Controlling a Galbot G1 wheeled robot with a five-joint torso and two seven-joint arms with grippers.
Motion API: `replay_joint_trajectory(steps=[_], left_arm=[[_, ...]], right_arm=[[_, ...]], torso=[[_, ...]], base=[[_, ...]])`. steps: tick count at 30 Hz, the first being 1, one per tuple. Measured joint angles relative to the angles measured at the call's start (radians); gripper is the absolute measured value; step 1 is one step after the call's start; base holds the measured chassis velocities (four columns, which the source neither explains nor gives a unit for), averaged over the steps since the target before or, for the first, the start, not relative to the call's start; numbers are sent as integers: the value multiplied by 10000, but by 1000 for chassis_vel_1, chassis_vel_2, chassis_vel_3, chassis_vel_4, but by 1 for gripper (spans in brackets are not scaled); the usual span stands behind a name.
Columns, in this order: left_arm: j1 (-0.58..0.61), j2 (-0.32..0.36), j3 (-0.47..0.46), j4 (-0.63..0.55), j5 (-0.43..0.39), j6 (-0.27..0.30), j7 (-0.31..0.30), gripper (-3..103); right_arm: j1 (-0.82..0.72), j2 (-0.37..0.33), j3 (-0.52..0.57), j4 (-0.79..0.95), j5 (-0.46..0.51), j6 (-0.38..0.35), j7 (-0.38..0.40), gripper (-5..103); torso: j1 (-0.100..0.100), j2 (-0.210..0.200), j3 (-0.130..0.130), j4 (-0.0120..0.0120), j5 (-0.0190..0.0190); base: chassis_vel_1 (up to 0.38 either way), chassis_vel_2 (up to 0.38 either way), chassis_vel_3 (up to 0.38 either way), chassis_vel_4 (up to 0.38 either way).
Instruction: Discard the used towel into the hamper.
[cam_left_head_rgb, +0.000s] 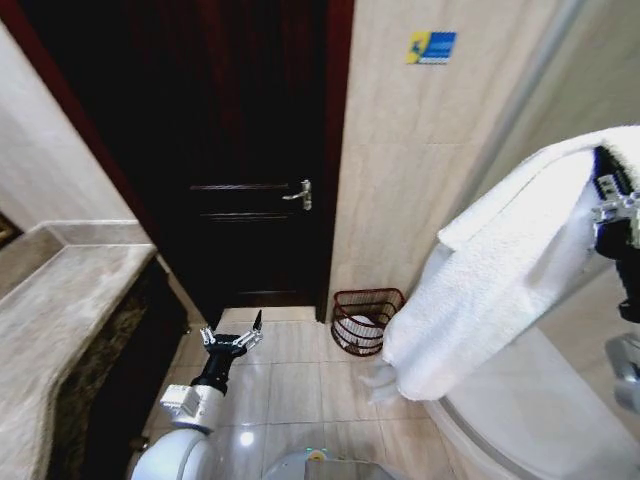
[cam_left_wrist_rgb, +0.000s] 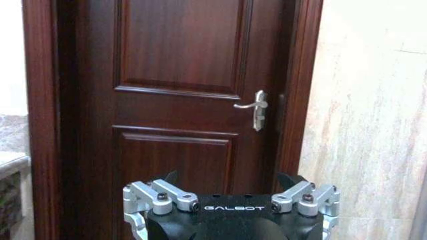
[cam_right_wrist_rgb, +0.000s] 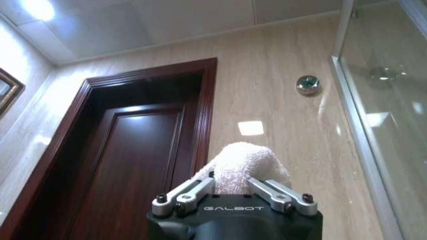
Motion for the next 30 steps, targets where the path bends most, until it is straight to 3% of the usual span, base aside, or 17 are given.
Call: replay_joint_trajectory(steps=[6, 23, 30], left_arm=[[0, 0, 1, 0, 0, 0, 0, 100], [0, 0, 0, 0, 0, 0, 0, 100], [0, 0, 1, 0, 0, 0, 0, 100]], right_arm=[[470, -387, -35, -285, 78, -128, 268, 5], [1211, -279, -1003, -887, -382, -189, 121, 5], [1305, -493, -911, -1130, -244, -208, 136, 5]], torso=[[-9, -19, -10, 0, -3], [-10, -21, -11, 0, -3], [-9, -20, -10, 0, -3]], base=[[0, 0, 0, 0], [0, 0, 0, 0], [0, 0, 0, 0]])
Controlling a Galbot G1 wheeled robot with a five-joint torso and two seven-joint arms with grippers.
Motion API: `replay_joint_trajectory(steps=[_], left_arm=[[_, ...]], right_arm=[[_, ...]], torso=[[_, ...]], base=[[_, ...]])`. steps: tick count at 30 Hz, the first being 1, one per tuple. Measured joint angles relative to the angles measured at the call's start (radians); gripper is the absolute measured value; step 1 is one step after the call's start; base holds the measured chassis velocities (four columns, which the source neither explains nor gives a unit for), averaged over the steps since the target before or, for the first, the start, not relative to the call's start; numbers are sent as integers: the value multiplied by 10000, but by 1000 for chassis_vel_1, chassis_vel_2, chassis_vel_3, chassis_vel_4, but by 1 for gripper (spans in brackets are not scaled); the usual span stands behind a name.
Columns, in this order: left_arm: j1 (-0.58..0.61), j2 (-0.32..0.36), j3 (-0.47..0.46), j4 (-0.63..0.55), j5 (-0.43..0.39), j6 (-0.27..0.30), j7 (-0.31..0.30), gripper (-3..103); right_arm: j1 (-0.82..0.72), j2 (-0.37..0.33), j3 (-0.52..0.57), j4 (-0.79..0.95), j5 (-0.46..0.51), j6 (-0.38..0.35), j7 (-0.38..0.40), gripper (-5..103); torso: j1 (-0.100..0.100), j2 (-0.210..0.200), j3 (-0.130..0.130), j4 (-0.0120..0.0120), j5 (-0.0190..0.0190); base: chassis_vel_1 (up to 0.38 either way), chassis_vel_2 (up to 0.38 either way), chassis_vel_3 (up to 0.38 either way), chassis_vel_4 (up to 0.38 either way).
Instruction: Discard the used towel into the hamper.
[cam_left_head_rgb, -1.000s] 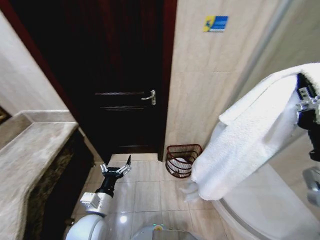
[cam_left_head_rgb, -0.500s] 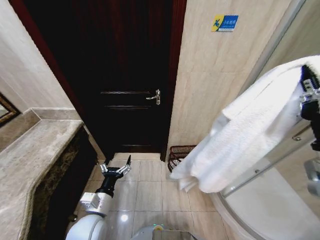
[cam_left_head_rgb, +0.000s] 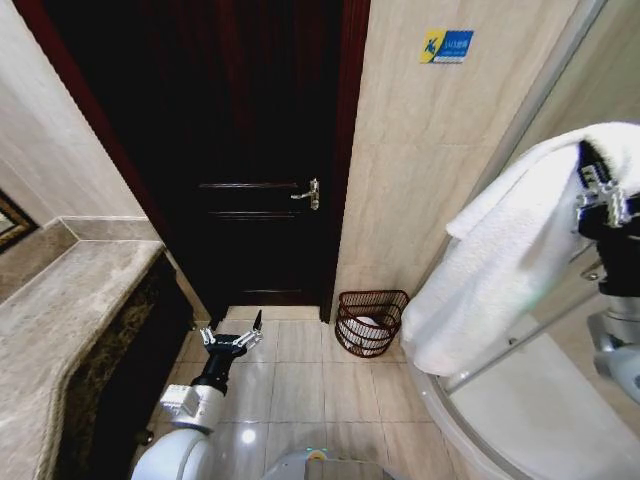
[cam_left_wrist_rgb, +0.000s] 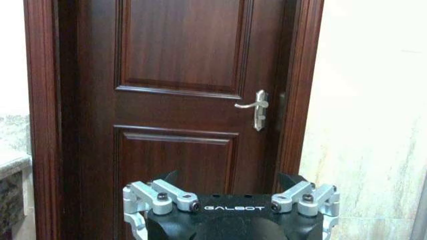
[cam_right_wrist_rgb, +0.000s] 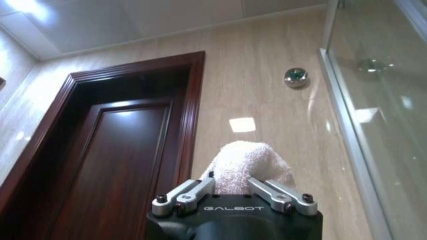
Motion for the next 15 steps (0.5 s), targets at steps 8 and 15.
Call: replay_joint_trajectory(steps=[8, 15], left_arm=[[0, 0, 0, 0, 0, 0, 0, 100], [0, 0, 0, -1, 0, 0, 1, 100]], right_arm=[[826, -413, -553, -595, -64, -71, 260, 5], [1887, -781, -1484, -1379, -341, -77, 244, 5]], torso=[[1, 3, 1, 1, 0], [3, 3, 2, 2, 0]], base=[[0, 0, 0, 0], [0, 0, 0, 0]])
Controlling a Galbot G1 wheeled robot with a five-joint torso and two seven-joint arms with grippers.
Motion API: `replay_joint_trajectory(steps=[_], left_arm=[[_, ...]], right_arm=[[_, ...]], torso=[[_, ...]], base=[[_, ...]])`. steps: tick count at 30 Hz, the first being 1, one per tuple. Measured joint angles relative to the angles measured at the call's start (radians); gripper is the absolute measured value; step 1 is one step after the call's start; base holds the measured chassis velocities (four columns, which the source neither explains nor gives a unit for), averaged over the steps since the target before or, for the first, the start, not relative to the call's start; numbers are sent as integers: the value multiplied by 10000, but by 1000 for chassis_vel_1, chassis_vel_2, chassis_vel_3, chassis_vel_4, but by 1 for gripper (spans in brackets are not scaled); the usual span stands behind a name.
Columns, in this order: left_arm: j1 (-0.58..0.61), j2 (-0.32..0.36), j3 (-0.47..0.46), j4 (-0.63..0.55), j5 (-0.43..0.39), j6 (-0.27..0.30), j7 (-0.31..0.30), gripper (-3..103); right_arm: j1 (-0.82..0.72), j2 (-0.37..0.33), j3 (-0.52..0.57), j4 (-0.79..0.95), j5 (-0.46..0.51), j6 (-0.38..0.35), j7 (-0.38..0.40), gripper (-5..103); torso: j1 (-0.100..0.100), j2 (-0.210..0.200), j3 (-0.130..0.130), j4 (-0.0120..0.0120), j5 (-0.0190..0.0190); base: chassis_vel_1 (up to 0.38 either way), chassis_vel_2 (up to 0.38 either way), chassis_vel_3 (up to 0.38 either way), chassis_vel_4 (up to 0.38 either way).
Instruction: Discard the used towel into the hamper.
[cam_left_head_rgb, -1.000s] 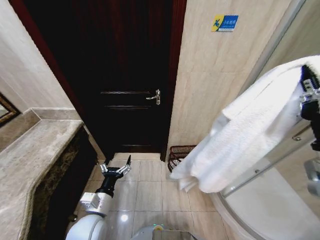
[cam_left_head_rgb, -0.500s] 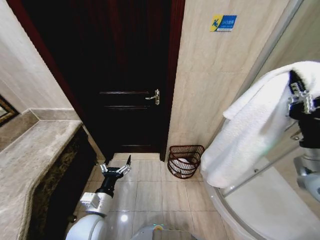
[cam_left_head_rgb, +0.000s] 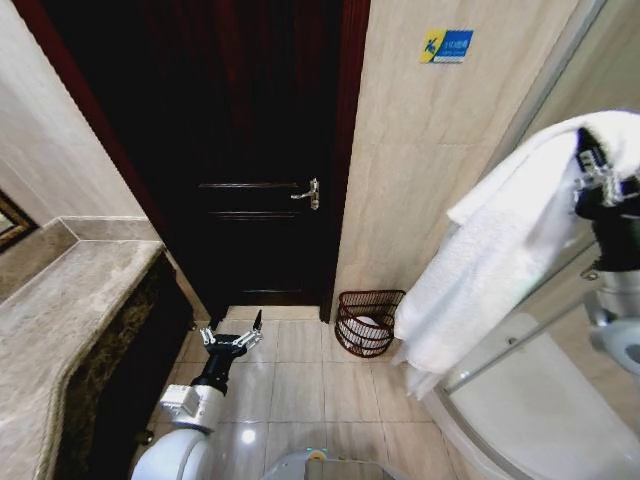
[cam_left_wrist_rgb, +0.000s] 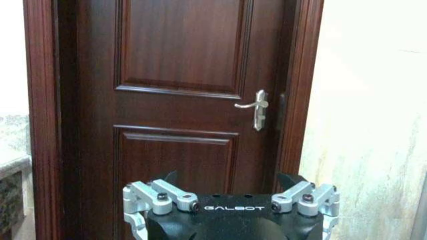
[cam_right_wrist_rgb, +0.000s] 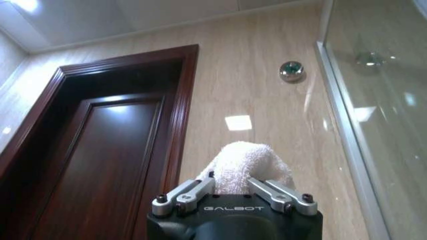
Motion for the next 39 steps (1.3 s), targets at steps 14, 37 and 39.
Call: replay_joint_trajectory(steps=[14, 37, 39], left_arm=[[0, 0, 0, 0, 0, 0, 0, 100], [-1, 0, 0, 0, 0, 0, 0, 100], [-1, 0, 0, 1, 0, 0, 0, 100]], right_arm=[[1493, 87, -1517, -554, -356, -306, 163, 5], [2191, -44, -2066, -515, -376, -493, 579, 5], [2242, -81, -2061, -501, -379, -569, 627, 5]], torso=[[-1, 2, 0, 0, 0], [2, 2, 1, -1, 0], [3, 2, 2, -2, 1]], base=[[0, 0, 0, 0], [-75, 78, 76, -82], [0, 0, 0, 0]])
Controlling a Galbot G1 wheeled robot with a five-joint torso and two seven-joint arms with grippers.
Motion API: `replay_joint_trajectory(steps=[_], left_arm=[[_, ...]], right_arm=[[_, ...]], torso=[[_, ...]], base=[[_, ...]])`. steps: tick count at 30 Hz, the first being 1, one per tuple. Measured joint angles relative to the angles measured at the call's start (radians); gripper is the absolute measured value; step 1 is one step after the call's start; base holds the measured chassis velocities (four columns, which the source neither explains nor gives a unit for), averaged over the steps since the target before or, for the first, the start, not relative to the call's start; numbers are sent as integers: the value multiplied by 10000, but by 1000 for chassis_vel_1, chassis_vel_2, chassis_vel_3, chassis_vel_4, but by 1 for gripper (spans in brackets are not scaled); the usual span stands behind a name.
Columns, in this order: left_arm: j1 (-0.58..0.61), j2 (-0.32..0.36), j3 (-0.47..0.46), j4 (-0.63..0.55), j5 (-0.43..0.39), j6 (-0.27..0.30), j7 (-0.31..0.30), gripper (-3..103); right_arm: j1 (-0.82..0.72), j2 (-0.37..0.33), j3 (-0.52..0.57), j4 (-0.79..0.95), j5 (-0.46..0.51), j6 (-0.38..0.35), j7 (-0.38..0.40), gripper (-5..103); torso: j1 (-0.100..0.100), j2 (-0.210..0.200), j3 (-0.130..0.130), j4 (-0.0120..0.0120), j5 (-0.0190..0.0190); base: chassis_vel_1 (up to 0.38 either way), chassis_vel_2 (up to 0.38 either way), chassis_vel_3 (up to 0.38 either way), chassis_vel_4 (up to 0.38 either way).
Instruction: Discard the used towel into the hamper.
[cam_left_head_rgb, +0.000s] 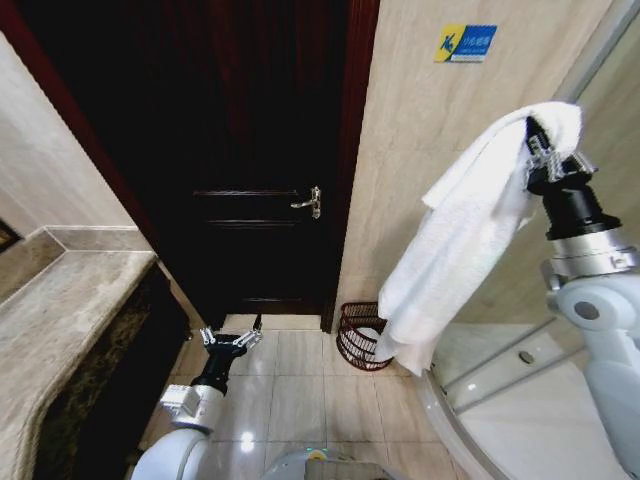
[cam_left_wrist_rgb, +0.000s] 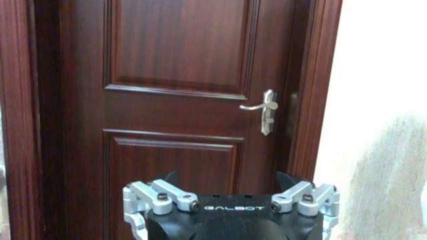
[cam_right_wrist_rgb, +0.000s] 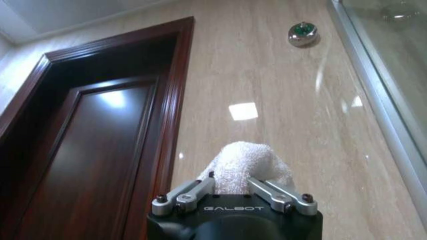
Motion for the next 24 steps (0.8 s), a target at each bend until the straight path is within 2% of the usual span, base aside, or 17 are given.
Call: replay_joint_trajectory(steps=[7, 12, 24], left_arm=[[1, 0, 0, 0, 0, 0, 0, 100], [1, 0, 0, 0, 0, 0, 0, 100], [0, -1, 0, 0, 0, 0, 0, 100]], right_arm=[[628, -388, -165, -349, 13, -76, -208, 5], [615, -372, -237, -350, 16, -21, -267, 5], [564, -297, -263, -338, 16, 62, -209, 5]], torso=[[-7, 2, -3, 0, -1], [-9, 2, -3, 0, 2], [2, -1, 0, 3, -2]], base=[[0, 0, 0, 0], [-21, 17, 20, -22], [-132, 141, 134, -126]])
